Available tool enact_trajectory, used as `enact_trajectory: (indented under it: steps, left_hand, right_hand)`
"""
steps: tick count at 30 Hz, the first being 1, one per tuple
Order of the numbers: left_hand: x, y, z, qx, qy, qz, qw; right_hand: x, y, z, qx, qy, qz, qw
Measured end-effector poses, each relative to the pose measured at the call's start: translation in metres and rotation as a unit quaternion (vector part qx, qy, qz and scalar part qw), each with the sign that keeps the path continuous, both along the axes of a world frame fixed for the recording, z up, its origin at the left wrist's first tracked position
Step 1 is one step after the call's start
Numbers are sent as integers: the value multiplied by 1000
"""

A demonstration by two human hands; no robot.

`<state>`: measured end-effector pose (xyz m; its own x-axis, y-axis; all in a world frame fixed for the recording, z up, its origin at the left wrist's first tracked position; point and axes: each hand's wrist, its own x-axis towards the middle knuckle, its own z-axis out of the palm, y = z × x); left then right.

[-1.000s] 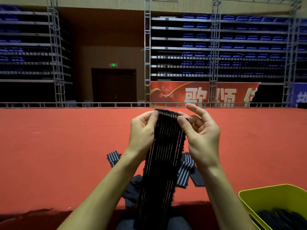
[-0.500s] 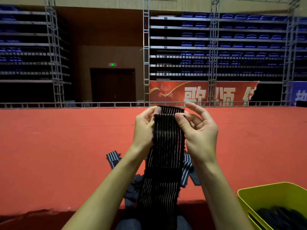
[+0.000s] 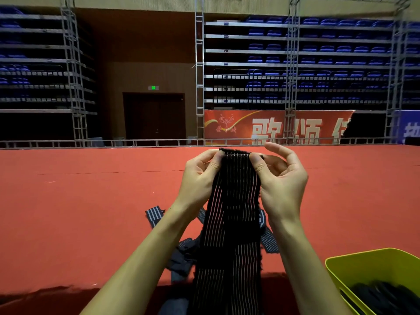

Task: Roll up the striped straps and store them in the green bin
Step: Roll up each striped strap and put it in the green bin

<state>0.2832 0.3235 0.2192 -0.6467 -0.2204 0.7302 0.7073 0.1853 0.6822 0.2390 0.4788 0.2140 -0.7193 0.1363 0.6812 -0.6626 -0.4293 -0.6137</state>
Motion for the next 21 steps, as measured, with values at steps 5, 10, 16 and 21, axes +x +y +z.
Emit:
enact_trajectory:
  steps: [5,10,16,21]
  left_hand:
    - [0,5,-4,-8,8,-13,1000]
    - [5,7,-6,-13,-5,-26,1000]
    - [9,11,-7,-20,4,5,1000]
    - [7,7,-7,-20,22,49,998]
  right_hand:
    - [-1,-5,-3,-37,-29,4,999]
    - [-1,-7,-3,-64,-42,-8,997]
    - [-3,-8,-6,-73,-47,-6,996]
    - [-2,-1,-5,-35,12,38,999]
